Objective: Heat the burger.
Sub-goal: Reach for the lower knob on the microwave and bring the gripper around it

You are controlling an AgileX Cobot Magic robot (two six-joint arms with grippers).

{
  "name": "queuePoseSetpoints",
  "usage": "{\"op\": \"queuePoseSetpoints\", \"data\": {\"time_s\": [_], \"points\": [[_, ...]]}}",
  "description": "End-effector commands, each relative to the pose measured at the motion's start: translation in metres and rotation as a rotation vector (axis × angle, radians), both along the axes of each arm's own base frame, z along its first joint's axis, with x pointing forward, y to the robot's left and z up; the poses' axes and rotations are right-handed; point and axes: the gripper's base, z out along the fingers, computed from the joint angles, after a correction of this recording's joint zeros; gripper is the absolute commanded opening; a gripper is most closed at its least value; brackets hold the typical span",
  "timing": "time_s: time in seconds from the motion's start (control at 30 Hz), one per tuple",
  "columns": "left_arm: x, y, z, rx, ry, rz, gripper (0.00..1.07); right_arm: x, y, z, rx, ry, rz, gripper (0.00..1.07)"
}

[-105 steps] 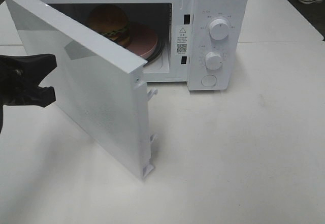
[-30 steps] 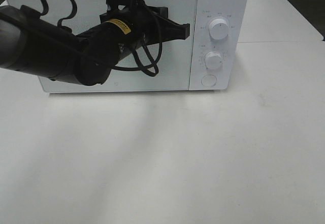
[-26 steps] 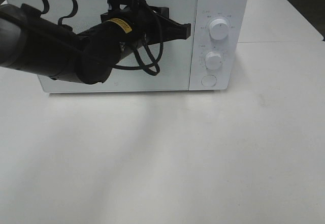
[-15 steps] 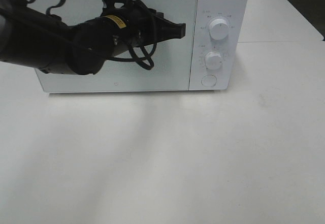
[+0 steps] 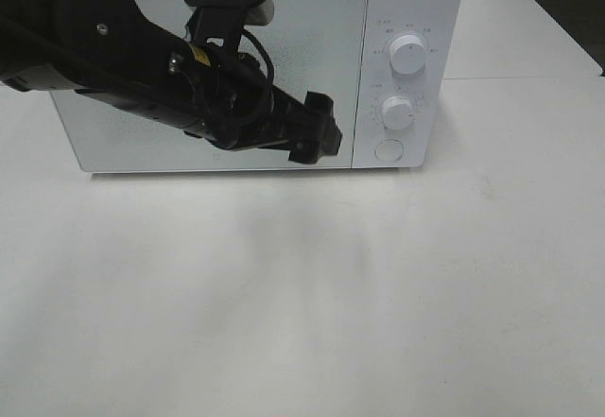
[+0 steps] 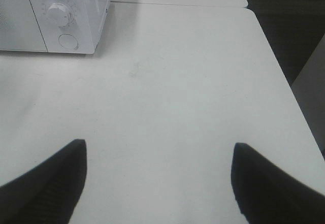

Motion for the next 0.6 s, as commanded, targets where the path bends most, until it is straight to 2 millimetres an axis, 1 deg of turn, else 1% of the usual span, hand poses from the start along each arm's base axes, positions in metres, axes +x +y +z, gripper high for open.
{"op": "queuePoseSetpoints", "data": {"time_s": [0.03, 0.07, 0.1, 0.17, 0.23, 0.27, 0.3, 0.33, 0.37, 0.4, 0.43, 0.47, 0.5, 0.53, 0.57, 0.6], "points": [[-0.016, 0.005, 0.004, 0.066, 0.102, -0.067, 0.99, -0.003, 0.000, 0.000, -0.003, -0.035, 0.002, 0.76], [-0.022, 0.008, 0.006, 0.107, 0.138, -0.100, 0.99, -0.003, 0.000, 0.000, -0.003, -0.035, 0.002, 0.76], [-0.022, 0.008, 0.006, 0.107, 0.138, -0.100, 0.99, -0.003, 0.000, 0.000, -0.003, -0.035, 0.002, 0.76], [-0.031, 0.015, 0.011, 0.160, 0.183, -0.139, 0.99, -0.003, 0.000, 0.000, -0.003, -0.035, 0.002, 0.76], [-0.033, 0.016, 0.012, 0.182, 0.194, -0.153, 0.99, -0.003, 0.000, 0.000, -0.003, -0.035, 0.002, 0.76], [-0.036, 0.022, 0.014, 0.217, 0.216, -0.166, 0.98, -0.003, 0.000, 0.000, -0.003, -0.035, 0.002, 0.76], [-0.036, 0.022, 0.014, 0.217, 0.216, -0.166, 0.98, -0.003, 0.000, 0.000, -0.003, -0.035, 0.002, 0.76], [-0.036, 0.029, 0.015, 0.230, 0.261, -0.145, 0.98, -0.003, 0.000, 0.000, -0.003, -0.035, 0.002, 0.76], [-0.036, 0.029, 0.015, 0.230, 0.261, -0.145, 0.98, -0.003, 0.000, 0.000, -0.003, -0.035, 0.002, 0.76], [-0.035, 0.033, 0.016, 0.235, 0.279, -0.134, 0.98, -0.003, 0.000, 0.000, -0.003, -0.035, 0.002, 0.76], [-0.031, 0.044, 0.018, 0.242, 0.316, -0.102, 0.98, -0.003, 0.000, 0.000, -0.003, -0.035, 0.002, 0.76], [-0.031, 0.044, 0.018, 0.242, 0.316, -0.102, 0.98, -0.003, 0.000, 0.000, -0.003, -0.035, 0.002, 0.76], [-0.029, 0.050, 0.018, 0.247, 0.332, -0.086, 0.98, -0.003, 0.000, 0.000, -0.003, -0.035, 0.002, 0.76], [-0.025, 0.062, 0.022, 0.250, 0.354, -0.057, 0.98, -0.003, 0.000, 0.000, -0.003, -0.035, 0.002, 0.76], [-0.025, 0.062, 0.022, 0.250, 0.354, -0.057, 0.98, -0.003, 0.000, 0.000, -0.003, -0.035, 0.002, 0.76], [-0.021, 0.077, 0.027, 0.253, 0.370, -0.024, 0.98, -0.003, 0.000, 0.000, -0.003, -0.035, 0.002, 0.76]]}}
